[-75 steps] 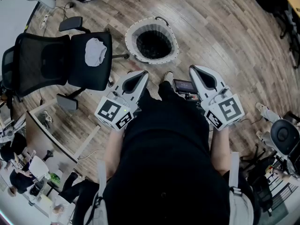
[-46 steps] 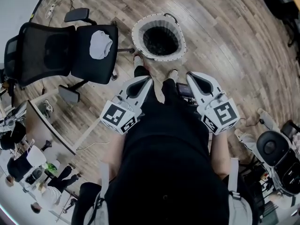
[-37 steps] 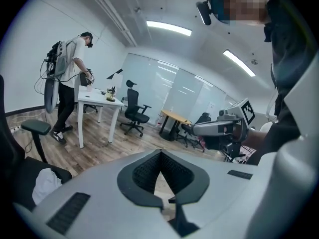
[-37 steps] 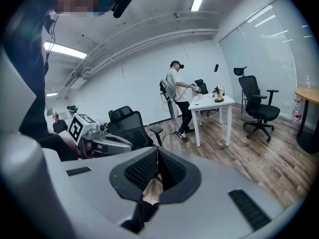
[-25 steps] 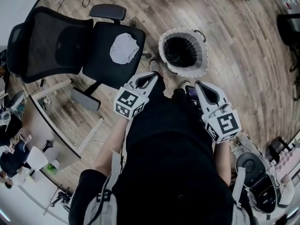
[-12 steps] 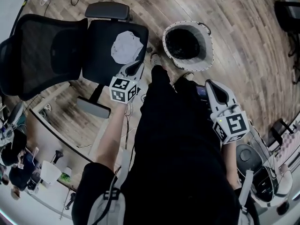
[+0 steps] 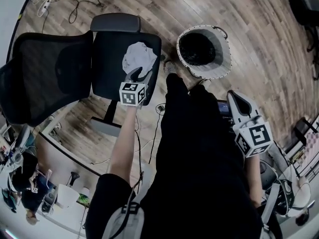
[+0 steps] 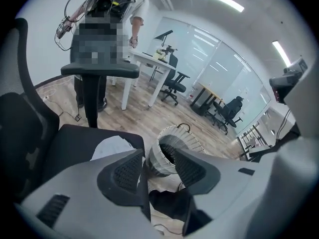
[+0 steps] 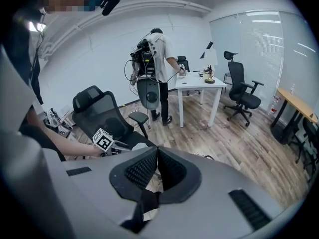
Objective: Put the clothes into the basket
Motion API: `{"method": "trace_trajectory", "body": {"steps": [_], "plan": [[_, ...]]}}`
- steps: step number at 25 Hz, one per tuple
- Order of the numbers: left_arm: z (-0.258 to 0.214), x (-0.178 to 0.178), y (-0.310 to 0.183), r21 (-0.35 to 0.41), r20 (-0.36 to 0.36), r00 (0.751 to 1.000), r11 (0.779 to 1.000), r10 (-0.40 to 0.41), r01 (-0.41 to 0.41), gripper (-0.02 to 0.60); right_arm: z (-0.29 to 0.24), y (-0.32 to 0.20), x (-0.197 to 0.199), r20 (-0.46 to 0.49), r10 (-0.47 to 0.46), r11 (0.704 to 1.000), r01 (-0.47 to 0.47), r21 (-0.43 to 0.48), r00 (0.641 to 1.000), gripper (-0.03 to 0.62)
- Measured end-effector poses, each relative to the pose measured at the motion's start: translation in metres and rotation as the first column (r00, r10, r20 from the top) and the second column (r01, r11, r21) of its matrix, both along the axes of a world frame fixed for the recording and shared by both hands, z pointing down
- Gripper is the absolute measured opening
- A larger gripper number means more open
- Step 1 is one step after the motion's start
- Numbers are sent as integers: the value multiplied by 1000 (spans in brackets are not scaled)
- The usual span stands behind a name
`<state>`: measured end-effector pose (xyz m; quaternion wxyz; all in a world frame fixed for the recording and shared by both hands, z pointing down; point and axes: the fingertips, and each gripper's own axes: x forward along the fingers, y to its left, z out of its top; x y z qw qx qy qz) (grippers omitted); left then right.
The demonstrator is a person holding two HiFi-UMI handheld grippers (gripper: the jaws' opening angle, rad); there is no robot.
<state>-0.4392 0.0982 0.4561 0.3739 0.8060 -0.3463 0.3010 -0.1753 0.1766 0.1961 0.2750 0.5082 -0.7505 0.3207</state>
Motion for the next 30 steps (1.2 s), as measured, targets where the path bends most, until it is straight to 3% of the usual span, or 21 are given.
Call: {"method": "trace_trajectory", "body": {"steps": [3,7,17,22,30], "plan": [[21,-2,-3,-40,14,1000,999,14,-13,267,7,0,-4,-9,-18,999,18,-28,1000,17],[53,-8,-3,-79,80,994,995,75,-68,313,19,4,-10,-12,-15,996,14,-85,1000,17],[117,-35,-16,-103,242,965,992,100,-77,421,41,-5,-24,9,-43,986,44,-160,999,17],[147,-44,-24,-115,279,955,991,104,-74,447,50,-4,-27,15,-26,983,28,-183,1000,17],[195,-50,-27,-160,320,930,978,179,-134,489,68,-3,-26,3,-25,970,25,-240,1000,17]]}}
